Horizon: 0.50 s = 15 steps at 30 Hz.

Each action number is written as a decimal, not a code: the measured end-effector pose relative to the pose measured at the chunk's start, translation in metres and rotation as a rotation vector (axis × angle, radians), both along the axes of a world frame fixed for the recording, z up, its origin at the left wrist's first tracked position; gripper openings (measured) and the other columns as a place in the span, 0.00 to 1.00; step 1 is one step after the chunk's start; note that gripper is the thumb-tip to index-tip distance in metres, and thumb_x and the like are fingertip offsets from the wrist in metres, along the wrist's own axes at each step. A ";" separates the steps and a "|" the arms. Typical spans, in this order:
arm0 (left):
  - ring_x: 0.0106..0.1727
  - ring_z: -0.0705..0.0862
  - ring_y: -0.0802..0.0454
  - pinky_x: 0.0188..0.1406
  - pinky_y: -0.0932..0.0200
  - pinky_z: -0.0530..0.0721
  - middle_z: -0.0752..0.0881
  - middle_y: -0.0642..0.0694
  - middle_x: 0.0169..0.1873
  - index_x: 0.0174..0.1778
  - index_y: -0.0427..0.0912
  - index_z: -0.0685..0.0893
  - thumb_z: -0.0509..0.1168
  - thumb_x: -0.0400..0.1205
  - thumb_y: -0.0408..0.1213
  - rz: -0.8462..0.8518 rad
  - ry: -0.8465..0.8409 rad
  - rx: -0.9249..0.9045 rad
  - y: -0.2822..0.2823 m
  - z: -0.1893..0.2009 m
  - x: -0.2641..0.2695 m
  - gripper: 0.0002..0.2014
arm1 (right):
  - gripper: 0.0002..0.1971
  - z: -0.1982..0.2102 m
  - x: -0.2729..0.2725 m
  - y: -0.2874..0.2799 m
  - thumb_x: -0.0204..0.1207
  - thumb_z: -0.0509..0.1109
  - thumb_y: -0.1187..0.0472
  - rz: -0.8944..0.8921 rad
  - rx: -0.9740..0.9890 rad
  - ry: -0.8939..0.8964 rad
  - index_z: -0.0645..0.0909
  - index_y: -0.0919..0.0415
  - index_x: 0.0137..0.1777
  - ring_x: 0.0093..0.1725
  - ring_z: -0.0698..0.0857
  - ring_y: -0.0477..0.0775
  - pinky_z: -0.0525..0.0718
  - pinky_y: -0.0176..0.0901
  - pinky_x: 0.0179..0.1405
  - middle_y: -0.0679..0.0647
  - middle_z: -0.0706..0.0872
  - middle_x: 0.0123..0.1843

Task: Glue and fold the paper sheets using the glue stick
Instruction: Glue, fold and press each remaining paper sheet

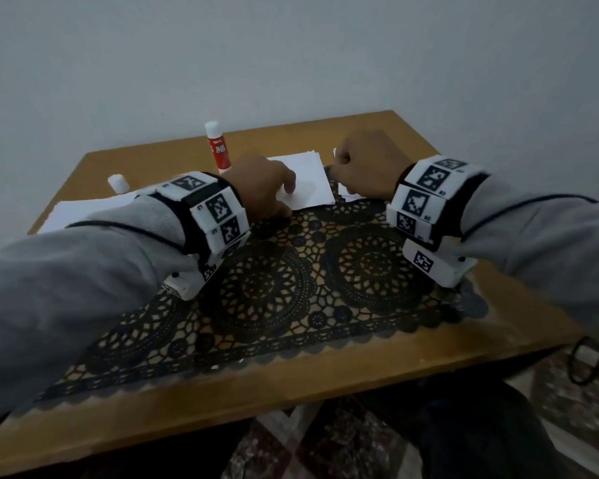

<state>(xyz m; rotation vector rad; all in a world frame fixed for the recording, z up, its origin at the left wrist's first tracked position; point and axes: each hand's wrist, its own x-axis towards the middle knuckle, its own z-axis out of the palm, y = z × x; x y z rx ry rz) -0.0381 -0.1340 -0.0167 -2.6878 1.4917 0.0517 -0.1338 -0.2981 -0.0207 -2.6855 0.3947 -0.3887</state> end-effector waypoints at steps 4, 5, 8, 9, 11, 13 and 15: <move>0.59 0.79 0.47 0.59 0.51 0.79 0.86 0.46 0.53 0.52 0.46 0.86 0.70 0.79 0.44 -0.025 0.020 -0.054 0.001 0.001 -0.001 0.09 | 0.23 0.001 -0.002 0.000 0.73 0.67 0.63 0.022 -0.008 0.013 0.64 0.58 0.18 0.42 0.88 0.69 0.87 0.63 0.50 0.68 0.80 0.25; 0.57 0.80 0.47 0.56 0.53 0.79 0.87 0.46 0.52 0.51 0.44 0.87 0.69 0.80 0.40 -0.031 0.021 -0.072 0.002 0.002 -0.002 0.07 | 0.23 0.001 -0.003 0.000 0.73 0.67 0.63 0.028 -0.011 0.025 0.65 0.59 0.18 0.43 0.89 0.69 0.88 0.62 0.49 0.63 0.79 0.24; 0.48 0.81 0.50 0.48 0.57 0.77 0.88 0.44 0.48 0.48 0.39 0.88 0.66 0.81 0.34 -0.020 -0.004 -0.143 0.002 0.003 -0.005 0.06 | 0.21 0.002 -0.005 0.000 0.74 0.66 0.64 0.030 -0.025 0.035 0.68 0.61 0.19 0.36 0.88 0.64 0.87 0.52 0.42 0.61 0.81 0.25; 0.48 0.82 0.49 0.47 0.56 0.78 0.88 0.43 0.47 0.48 0.38 0.88 0.66 0.81 0.33 -0.011 -0.012 -0.166 0.003 0.004 -0.006 0.06 | 0.20 0.002 -0.005 0.000 0.74 0.66 0.64 0.025 -0.029 0.043 0.68 0.61 0.20 0.33 0.85 0.61 0.85 0.51 0.38 0.64 0.82 0.27; 0.48 0.83 0.45 0.47 0.53 0.80 0.87 0.42 0.45 0.46 0.38 0.87 0.64 0.81 0.33 -0.007 -0.032 -0.195 0.004 0.005 -0.007 0.07 | 0.19 0.001 -0.002 -0.001 0.73 0.66 0.64 0.015 -0.028 0.055 0.67 0.61 0.21 0.31 0.79 0.57 0.83 0.50 0.35 0.72 0.86 0.34; 0.46 0.83 0.44 0.45 0.52 0.81 0.87 0.42 0.43 0.43 0.38 0.86 0.63 0.81 0.32 -0.013 -0.055 -0.216 0.007 0.007 -0.009 0.06 | 0.17 -0.001 0.000 -0.002 0.73 0.66 0.65 0.004 -0.024 0.062 0.69 0.61 0.23 0.31 0.79 0.58 0.78 0.46 0.33 0.73 0.88 0.39; 0.43 0.82 0.45 0.43 0.51 0.82 0.86 0.42 0.41 0.40 0.39 0.85 0.63 0.79 0.30 -0.013 -0.061 -0.252 0.011 0.009 -0.008 0.05 | 0.15 -0.001 0.000 -0.003 0.74 0.67 0.63 0.003 -0.035 0.059 0.76 0.64 0.26 0.37 0.85 0.59 0.82 0.45 0.38 0.68 0.89 0.39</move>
